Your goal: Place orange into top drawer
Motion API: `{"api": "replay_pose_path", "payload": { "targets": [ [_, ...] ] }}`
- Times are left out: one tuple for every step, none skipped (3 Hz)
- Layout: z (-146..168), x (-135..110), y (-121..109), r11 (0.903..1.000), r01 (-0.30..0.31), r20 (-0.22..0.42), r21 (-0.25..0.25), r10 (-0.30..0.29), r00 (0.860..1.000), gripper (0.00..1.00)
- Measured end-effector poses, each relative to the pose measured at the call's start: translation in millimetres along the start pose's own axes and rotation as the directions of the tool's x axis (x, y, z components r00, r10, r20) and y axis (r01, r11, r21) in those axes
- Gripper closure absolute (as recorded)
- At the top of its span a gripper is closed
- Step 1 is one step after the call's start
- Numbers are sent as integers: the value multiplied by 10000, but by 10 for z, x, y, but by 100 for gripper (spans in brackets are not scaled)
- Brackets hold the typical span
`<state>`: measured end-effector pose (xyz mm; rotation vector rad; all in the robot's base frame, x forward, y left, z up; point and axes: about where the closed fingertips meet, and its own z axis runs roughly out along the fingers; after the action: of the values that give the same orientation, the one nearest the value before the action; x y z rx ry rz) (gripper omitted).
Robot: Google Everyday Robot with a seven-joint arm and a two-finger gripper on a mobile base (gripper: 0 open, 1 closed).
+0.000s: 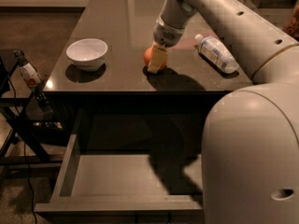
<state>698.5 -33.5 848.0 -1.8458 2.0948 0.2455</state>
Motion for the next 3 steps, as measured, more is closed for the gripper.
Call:
{"api": "replay_pose_path", "payload": {
  "targets": [
    [-60,17,38,9996,-114,192,262,109,9998,100],
    [-159,68,140,9971,-403,417,649,376,9984,100],
    [-255,131,276,9914,-800,652,1035,735,9952,100]
  ]
}}
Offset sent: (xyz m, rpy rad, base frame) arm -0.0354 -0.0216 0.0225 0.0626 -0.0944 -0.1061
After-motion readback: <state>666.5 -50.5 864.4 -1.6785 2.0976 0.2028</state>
